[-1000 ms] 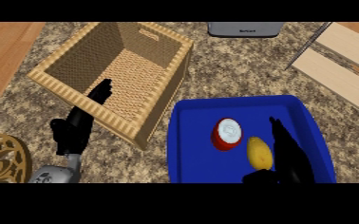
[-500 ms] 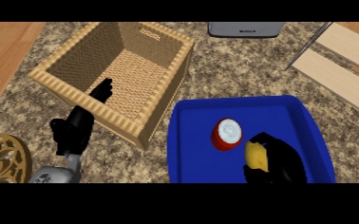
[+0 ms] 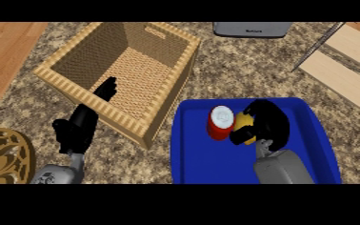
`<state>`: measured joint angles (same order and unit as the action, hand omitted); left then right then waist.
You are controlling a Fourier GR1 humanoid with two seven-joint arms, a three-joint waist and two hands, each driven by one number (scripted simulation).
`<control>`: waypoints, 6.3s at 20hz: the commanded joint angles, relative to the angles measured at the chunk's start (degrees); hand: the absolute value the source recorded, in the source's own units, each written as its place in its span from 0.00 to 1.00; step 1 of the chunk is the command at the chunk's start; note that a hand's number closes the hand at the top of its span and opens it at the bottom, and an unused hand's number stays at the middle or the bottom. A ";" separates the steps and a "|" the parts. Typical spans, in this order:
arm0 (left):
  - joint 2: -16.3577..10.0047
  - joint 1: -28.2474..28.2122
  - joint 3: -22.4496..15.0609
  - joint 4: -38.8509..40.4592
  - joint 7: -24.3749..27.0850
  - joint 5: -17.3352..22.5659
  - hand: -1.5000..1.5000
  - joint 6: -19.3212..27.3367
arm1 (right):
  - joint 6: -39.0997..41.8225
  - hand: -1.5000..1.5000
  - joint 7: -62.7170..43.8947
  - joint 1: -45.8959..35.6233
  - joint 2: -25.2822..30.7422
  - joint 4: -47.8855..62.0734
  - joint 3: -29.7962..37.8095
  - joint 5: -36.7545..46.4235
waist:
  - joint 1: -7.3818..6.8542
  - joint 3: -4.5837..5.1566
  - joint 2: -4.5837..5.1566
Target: Pick the lemon from the tray and place it in the tiered shelf
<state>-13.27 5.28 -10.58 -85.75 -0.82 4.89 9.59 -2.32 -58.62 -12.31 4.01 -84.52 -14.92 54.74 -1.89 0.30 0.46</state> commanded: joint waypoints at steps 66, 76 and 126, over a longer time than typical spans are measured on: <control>-1.07 4.66 -0.68 2.82 0.56 -2.74 0.50 -1.62 | -10.90 1.00 6.27 -46.73 21.26 25.07 32.99 42.03 | 1.90 -0.30 -0.12; 0.15 5.48 -0.97 1.36 -1.41 -3.41 0.50 0.54 | -34.36 1.00 10.58 -46.95 22.98 31.19 40.15 33.14 | 1.36 -0.43 0.20; -0.85 1.40 1.12 1.73 0.23 -2.71 0.50 -1.46 | -26.01 0.00 -5.16 -38.11 28.78 -6.38 54.13 24.14 | 4.46 -0.19 -1.13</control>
<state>-12.85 2.06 -9.90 -87.09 -1.55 4.15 9.07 -34.41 -56.94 -51.30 32.93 -82.66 36.51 77.82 1.41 0.10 -0.78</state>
